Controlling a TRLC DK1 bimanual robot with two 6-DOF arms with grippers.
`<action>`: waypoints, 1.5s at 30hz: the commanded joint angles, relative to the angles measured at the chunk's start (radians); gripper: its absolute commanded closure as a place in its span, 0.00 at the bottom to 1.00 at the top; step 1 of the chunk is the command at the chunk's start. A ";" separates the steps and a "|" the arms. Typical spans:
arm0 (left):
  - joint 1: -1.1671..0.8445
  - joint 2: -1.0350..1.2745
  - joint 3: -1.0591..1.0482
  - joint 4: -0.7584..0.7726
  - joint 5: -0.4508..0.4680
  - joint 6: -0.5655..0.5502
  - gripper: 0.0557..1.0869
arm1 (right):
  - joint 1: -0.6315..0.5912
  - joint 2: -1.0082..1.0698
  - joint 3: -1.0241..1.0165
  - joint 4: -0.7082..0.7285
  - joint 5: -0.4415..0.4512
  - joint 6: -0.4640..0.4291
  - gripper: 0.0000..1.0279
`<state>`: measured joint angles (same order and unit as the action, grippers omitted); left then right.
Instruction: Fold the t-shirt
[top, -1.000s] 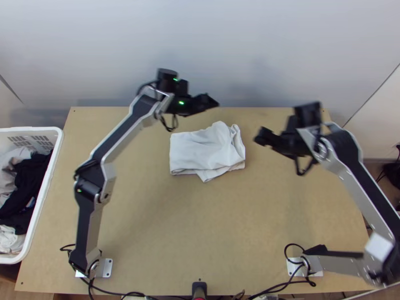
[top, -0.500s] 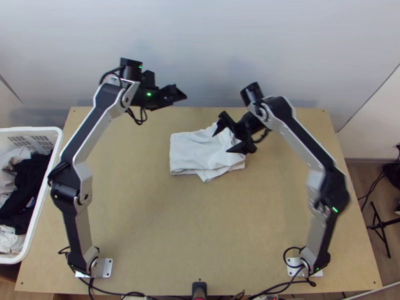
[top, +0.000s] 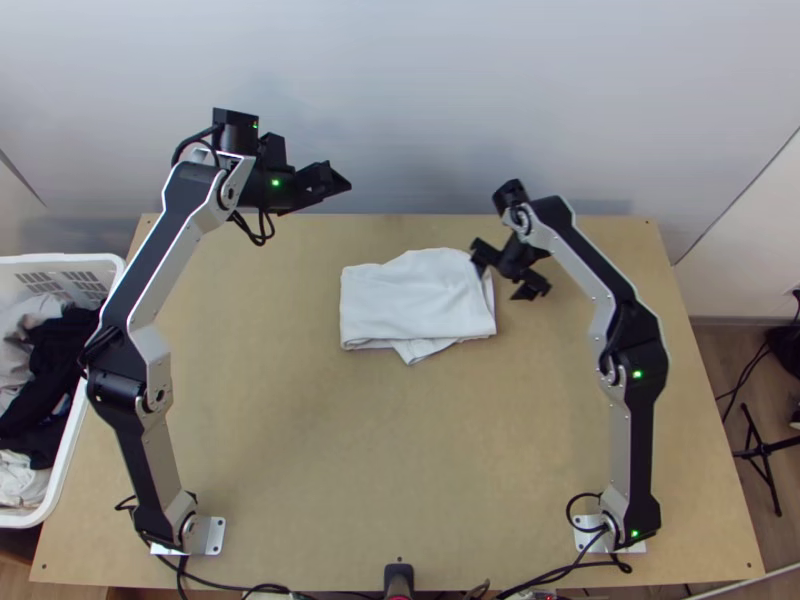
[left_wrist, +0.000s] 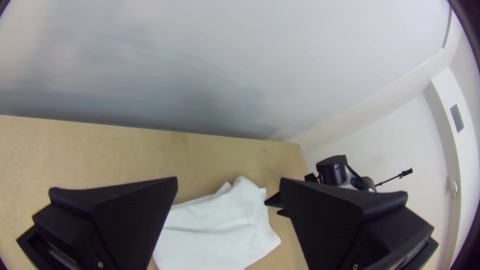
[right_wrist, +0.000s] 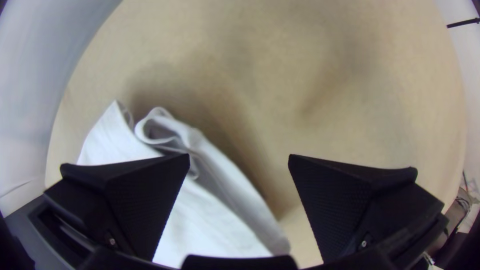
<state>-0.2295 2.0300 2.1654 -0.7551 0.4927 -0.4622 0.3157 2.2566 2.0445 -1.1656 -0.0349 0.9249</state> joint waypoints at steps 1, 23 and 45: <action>0.005 0.006 0.004 0.003 -0.002 0.005 0.04 | -0.015 -0.098 -0.044 0.040 0.098 -0.057 0.11; 0.036 0.004 0.011 -0.010 -0.017 0.031 0.04 | -0.231 0.073 0.106 -0.252 -0.862 -0.870 0.04; 0.032 0.010 0.027 -0.015 -0.051 0.034 0.04 | -0.199 0.185 -0.015 -0.069 -0.763 -1.041 0.04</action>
<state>-0.1963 2.0392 2.1899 -0.7692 0.4461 -0.4286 0.0875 2.4233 2.0563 -1.3323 -0.8410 -0.1501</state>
